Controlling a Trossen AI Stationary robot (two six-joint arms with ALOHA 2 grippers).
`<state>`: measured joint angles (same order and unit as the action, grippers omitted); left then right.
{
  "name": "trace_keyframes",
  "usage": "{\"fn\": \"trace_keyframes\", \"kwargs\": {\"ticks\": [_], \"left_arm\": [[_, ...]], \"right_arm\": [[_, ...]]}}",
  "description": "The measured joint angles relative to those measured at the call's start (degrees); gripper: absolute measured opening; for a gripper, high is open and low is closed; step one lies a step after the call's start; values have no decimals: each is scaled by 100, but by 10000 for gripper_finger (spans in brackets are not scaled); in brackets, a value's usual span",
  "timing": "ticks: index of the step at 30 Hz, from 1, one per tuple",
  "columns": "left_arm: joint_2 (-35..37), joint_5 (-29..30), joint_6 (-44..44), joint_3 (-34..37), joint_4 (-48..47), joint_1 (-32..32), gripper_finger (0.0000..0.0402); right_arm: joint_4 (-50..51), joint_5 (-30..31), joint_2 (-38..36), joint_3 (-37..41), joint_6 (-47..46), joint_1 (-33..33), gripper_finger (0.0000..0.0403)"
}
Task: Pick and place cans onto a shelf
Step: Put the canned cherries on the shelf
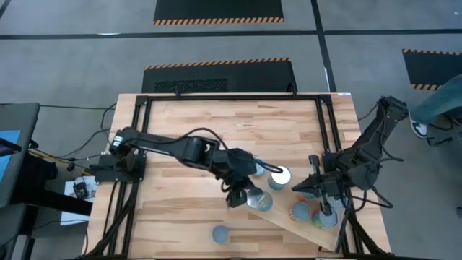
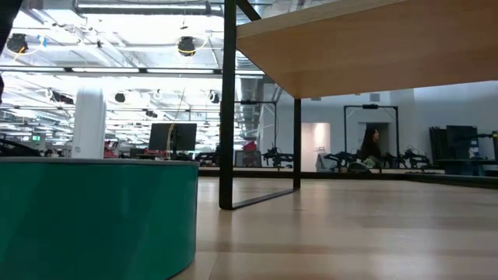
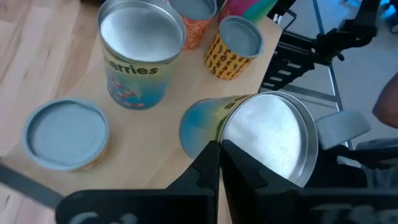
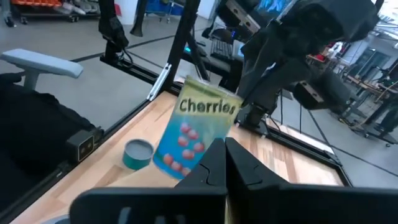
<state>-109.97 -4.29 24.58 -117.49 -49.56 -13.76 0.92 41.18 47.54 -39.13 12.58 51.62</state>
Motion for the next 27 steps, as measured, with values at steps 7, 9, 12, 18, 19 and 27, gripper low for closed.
{"fn": "trace_keyframes", "kwargs": {"ticks": [7,9,12,18,19,27], "left_arm": [[-191,115,194,-53,59,0,0],[-184,259,243,-46,169,16,0],[-184,301,286,-45,141,66,0],[-312,201,415,-37,121,143,0],[-358,127,421,-29,62,156,0],[-455,-57,474,-37,204,197,0]], "right_arm": [[5,202,12,0,-2,171,8],[5,237,12,1,-2,170,8],[4,248,12,0,-2,167,8],[0,246,13,0,-2,166,8],[-2,248,12,0,-2,166,8],[9,246,12,0,-7,166,8]]}}
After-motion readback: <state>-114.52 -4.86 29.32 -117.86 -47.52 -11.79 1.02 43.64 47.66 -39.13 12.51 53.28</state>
